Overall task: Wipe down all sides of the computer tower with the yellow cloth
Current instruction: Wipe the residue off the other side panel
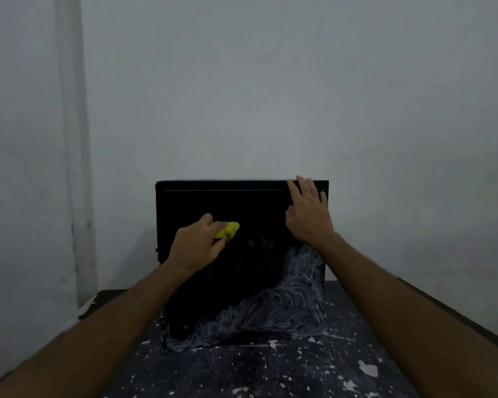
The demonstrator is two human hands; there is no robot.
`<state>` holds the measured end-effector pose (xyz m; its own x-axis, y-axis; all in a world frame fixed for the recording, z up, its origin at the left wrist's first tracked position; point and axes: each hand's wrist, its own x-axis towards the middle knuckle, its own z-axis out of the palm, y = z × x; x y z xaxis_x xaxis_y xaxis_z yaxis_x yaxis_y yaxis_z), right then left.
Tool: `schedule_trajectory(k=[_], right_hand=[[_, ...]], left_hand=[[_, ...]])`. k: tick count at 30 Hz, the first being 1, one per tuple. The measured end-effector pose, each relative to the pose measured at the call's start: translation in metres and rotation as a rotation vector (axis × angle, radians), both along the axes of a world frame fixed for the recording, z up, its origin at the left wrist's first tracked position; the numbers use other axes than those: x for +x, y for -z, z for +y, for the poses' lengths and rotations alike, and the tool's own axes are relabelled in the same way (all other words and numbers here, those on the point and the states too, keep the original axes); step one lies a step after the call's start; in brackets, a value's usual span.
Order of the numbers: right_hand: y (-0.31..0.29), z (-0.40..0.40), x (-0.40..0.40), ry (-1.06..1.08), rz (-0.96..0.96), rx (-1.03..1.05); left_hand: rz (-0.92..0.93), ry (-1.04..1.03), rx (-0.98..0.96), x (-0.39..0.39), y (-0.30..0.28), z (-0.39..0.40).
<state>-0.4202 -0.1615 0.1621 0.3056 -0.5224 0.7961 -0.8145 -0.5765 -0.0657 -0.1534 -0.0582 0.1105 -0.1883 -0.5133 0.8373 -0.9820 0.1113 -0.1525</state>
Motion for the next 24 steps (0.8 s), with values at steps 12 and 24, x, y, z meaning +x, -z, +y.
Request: schedule_trajectory(k=[12,24], right_hand=[[0.051,0.059,0.059,-0.640,-0.582,0.536],[0.051,0.028,0.029,-0.461,-0.395,0.320]], left_hand=[[0.821,0.564,0.143,-0.096,0.021,0.012],[0.339,0.110,-0.191,0.013,-0.056,0.028]])
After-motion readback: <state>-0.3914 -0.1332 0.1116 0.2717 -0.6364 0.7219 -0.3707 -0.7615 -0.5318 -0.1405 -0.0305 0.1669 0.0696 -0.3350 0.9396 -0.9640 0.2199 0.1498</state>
